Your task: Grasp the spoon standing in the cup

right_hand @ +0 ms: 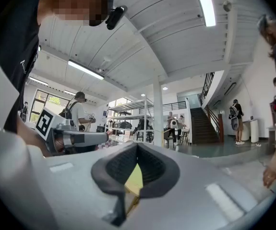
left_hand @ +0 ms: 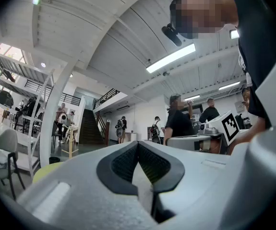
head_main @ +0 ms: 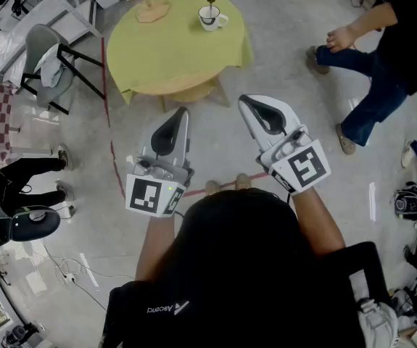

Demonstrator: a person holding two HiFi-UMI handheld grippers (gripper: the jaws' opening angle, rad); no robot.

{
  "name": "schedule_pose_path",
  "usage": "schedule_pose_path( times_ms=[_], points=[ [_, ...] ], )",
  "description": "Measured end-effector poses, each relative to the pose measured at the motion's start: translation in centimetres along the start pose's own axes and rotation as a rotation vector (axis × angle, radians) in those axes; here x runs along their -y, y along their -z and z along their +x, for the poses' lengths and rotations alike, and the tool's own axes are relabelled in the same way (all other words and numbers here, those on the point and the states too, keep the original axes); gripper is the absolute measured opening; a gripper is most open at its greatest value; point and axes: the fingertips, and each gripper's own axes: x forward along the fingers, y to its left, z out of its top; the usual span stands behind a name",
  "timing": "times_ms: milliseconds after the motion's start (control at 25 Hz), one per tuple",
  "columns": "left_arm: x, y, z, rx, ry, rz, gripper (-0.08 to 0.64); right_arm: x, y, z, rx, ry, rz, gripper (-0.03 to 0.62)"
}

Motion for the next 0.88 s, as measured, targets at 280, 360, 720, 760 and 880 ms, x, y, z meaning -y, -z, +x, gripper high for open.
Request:
schedule_pose_path(
  times_ms=[280, 360, 720, 760, 880],
  points=[
    [0.5, 0.1, 1.0, -0.004, -0.010, 0.001, 0.011, 1.1, -0.2, -0.5, 0.006, -0.009, 0.008, 0.003],
    [0.7, 0.1, 1.6, -0.006, -0.013, 0.004, 0.011, 1.6, -0.3, -0.7, 0.013, -0.018, 0.018, 0.003],
    [2.7, -1.0, 6.3, -0.002, -0.048, 0.050, 0.011, 6.1, -1.7, -2.2, 0.049, -0.059, 0.012, 0.003],
    [2.8, -1.1, 6.8, 0.001, -0.053, 0.054, 0.011, 6.7, -1.7, -2.3, 0.051, -0.063, 0.011, 0.003],
    [2.8, -0.9, 8.1, 0.003, -0.066, 0.062, 0.011, 8.2, -1.4, -2.4, 0.059, -0.067, 0.016, 0.003]
  ],
)
